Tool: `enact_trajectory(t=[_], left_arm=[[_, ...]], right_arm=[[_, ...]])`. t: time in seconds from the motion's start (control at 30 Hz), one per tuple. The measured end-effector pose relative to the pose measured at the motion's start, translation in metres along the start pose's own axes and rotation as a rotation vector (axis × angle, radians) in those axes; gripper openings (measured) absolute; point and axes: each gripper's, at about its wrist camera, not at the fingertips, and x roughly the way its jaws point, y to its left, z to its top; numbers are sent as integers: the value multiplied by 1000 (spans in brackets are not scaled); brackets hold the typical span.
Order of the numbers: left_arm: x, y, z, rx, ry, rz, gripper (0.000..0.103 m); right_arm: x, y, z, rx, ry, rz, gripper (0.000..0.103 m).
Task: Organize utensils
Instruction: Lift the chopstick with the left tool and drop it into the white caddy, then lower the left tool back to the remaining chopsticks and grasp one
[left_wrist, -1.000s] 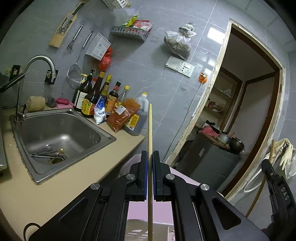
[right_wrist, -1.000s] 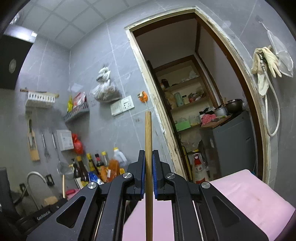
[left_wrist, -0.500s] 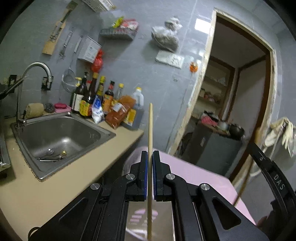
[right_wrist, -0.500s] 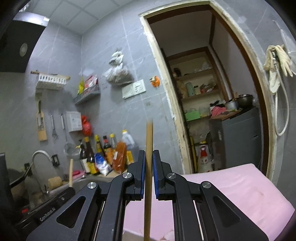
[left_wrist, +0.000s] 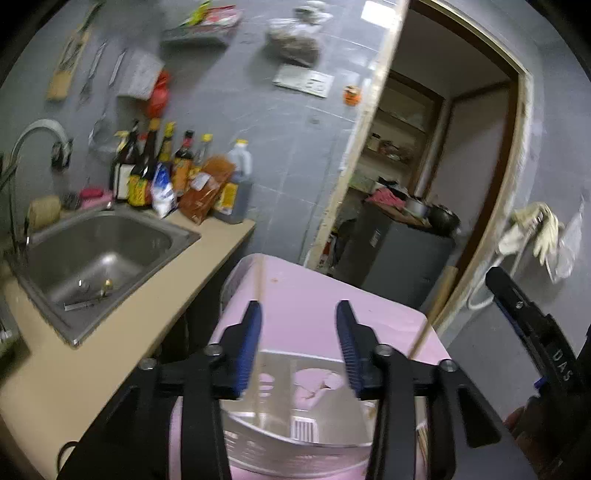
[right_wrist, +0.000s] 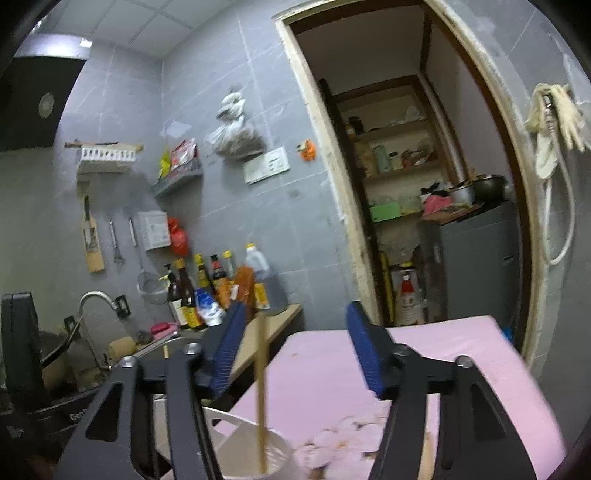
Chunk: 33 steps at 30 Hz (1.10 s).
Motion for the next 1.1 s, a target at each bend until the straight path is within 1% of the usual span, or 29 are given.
enact_trajectory(t=[0.03,0.07,0.1,0.13,0.2,0.27,0.3,0.37,0.43,0.5,0.6,0.67,0.77,0.8,0.87,0.93,1.0,1.07,1.1], left_arm=[[-2,-7,2,15,-3,-5,47],[-4,-13,3,25,-8,-7,53],[-7,-23,4,44,-16,-10,59],[-9,-30,5,60,-20,-12,62],[-14,-49,4,95,-37,-14,74],[-18,-67,1,127,-64,-17,80],[-20,-76,-1,148,-79,-17,83],[-23,-94,-7,191,-99,-27,86],[-25,-109,-14,227,-102,-40,86],[-25,-125,-24,256,-89,-58,86],[-23,-141,-38,273,-58,-81,86],[-19,-151,-51,280,-26,-86,86],[-7,-161,-71,285,46,-85,86],[-2,-164,-78,286,75,-82,86],[7,-169,-92,290,126,-68,86],[21,-173,-107,303,185,-37,86],[33,-175,-119,316,240,-24,86],[42,-176,-131,326,271,-8,86],[46,-177,-136,328,283,-9,85]], right_arm=[[-6,-5,5,-6,4,-17,68],[-12,-12,10,-10,9,-32,72],[-16,-16,13,-11,12,-41,79],[-22,-24,16,-12,15,-54,83],[-32,-37,22,-15,28,-77,87],[-44,-52,27,-21,51,-107,95],[-50,-59,28,-23,57,-116,103],[-64,-71,31,-28,62,-137,103],[-75,-83,33,-32,78,-155,103],[-88,-96,35,-33,96,-168,103],[-104,-109,34,-41,113,-190,103],[-113,-121,29,-47,148,-213,103],[-119,-136,19,-43,194,-241,103],[-120,-143,13,-42,221,-256,103],[-119,-151,4,-39,261,-270,103],[-116,-160,-10,-37,316,-280,103],[-112,-166,-24,-35,370,-284,103],[-109,-170,-37,-31,409,-282,101],[-108,-171,-43,-32,429,-281,99]])
